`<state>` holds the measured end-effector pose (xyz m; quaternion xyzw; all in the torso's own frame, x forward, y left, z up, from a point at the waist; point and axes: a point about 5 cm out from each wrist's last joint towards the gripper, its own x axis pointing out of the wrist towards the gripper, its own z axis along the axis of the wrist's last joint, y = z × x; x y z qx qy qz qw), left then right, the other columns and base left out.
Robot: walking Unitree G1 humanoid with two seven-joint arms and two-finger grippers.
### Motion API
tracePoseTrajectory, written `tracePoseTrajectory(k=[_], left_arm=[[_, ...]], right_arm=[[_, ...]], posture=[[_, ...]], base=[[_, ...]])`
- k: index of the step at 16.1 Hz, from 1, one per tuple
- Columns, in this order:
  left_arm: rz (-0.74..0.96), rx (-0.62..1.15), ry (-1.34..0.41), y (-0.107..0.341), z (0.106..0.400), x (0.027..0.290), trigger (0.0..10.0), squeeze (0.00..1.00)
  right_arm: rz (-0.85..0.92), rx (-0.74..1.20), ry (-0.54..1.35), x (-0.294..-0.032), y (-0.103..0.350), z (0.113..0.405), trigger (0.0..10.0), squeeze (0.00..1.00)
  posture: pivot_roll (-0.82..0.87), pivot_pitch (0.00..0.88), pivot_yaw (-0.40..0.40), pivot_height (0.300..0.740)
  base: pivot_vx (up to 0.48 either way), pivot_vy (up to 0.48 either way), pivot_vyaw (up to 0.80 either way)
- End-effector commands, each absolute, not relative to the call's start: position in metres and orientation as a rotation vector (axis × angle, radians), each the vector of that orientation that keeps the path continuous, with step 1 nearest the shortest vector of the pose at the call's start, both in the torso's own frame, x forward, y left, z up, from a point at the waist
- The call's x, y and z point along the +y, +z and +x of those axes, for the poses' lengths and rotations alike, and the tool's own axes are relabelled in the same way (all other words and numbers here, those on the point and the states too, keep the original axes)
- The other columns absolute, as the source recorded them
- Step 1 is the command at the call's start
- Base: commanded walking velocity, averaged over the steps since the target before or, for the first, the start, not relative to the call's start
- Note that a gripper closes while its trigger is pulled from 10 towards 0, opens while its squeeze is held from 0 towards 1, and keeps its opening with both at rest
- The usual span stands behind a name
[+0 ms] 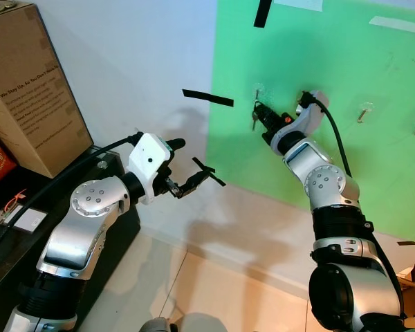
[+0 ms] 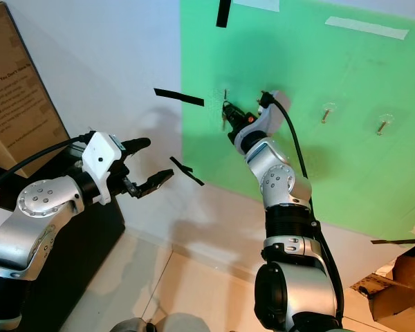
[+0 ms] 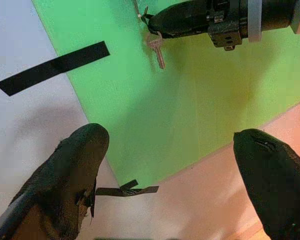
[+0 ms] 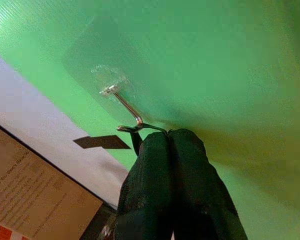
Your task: Hang keys on a hook
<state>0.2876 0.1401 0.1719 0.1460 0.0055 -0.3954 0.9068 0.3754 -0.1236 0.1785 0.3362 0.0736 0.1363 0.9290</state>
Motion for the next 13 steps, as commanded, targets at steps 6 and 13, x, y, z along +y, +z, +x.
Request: tracePoseTrajectory(k=[6,13], left_arm=[[0.328,0.002,-0.832,0.176,0.29,0.136,10.0,0.0],[0.337,-0.001,-0.825,0.176,0.291,0.136,10.0,0.0]], right_arm=[[0.632,0.155,0.273,-0.125,0.177,0.376,10.0,0.0],[0.54,0.198,0.257,-0.123,0.166,0.374,10.0,0.0]], posture=[[0.04,0.0,-0.019,0.74],[0.04,0.0,-0.022,0.74]], base=[[0.0,0.0,0.0],[0.0,0.0,0.0]])
